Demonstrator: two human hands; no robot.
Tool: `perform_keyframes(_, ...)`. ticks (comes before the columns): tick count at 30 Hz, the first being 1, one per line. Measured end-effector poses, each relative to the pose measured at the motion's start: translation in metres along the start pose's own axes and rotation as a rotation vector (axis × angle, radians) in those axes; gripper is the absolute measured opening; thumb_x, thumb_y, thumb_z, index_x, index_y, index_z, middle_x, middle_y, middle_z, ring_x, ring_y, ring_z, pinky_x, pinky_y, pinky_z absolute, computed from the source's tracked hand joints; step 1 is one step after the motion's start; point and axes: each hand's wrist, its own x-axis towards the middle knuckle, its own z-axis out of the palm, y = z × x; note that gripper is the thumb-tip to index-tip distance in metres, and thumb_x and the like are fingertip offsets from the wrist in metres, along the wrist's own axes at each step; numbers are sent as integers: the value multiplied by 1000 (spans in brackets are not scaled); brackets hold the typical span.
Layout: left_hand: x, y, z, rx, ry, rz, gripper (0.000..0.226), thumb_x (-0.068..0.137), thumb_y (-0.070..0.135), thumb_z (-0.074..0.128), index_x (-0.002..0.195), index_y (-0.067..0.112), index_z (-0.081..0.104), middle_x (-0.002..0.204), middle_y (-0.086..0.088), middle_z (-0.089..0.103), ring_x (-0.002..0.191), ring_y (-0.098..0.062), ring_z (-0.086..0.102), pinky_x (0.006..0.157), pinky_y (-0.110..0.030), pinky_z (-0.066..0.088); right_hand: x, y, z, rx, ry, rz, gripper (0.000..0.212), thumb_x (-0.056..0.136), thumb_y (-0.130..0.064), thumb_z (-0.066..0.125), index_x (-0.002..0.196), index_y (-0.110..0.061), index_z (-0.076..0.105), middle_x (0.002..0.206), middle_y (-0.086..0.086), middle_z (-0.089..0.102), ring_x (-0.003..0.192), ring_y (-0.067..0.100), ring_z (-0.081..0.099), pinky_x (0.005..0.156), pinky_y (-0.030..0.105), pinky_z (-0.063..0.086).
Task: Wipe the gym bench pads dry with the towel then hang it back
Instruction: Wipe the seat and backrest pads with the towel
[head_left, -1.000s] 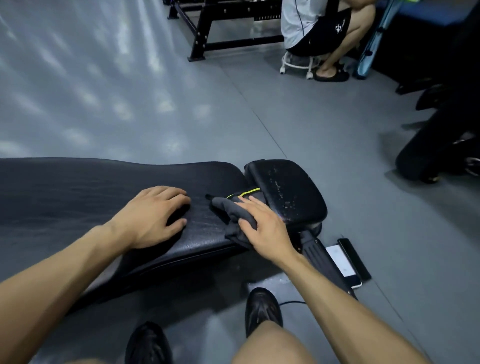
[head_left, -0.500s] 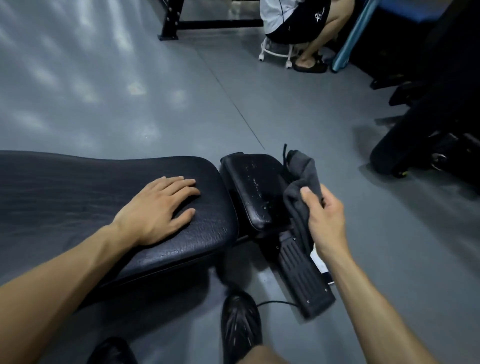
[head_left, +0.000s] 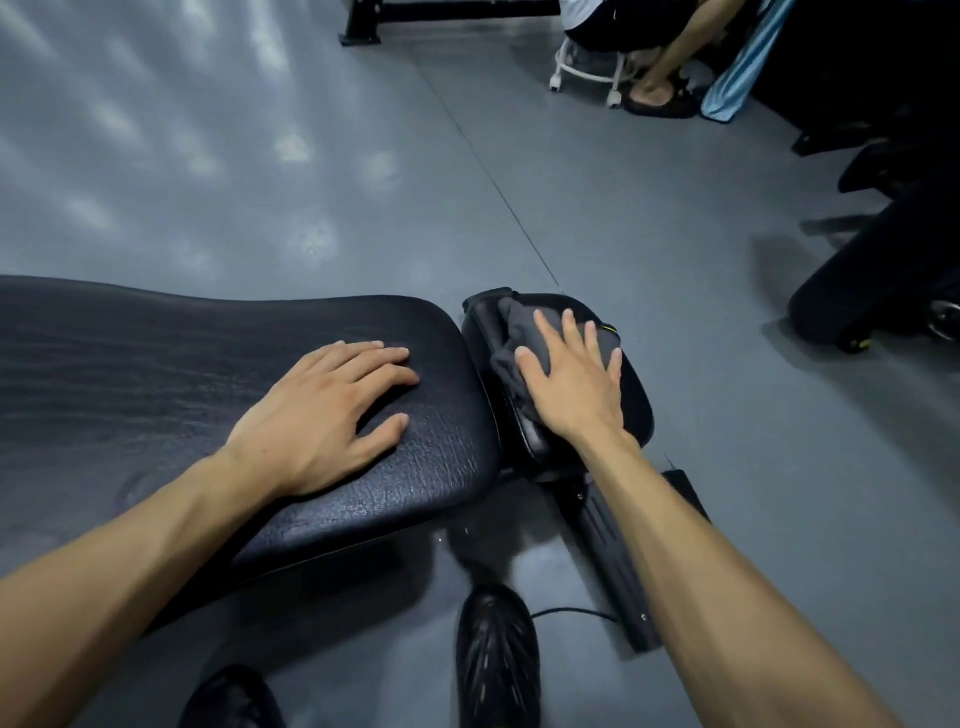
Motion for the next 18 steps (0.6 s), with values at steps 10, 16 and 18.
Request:
perform_keyframes(10,-1,2,0,5,2,-8,51,97,61,33,139,39,50,158,16,40,149,-9,31,125,-37,20,-39,39,7,23,105,-73,62,99,-63,24,159,-44,20,170,-10,10,157,15,4,126,48,3)
perform_keyframes(16,-2,5,-1,10,4,-14,50,97,60,33,138,39,51,157,15,42,149,-11,32,125,-37,20,-50,14,14,-3,142,-9,64,101,-58,24,161,-38,14,171,-2,5,157,22,0,126,51,-3)
perform_keyframes(18,-2,5,-1,13,2,-19,50,97,60,32,138,38,51,157,15,41,149,-11,32,125,-37,19,-82,21,20,6,147,-133,66,98,-60,23,160,-40,17,170,-7,7,157,18,1,125,49,-2)
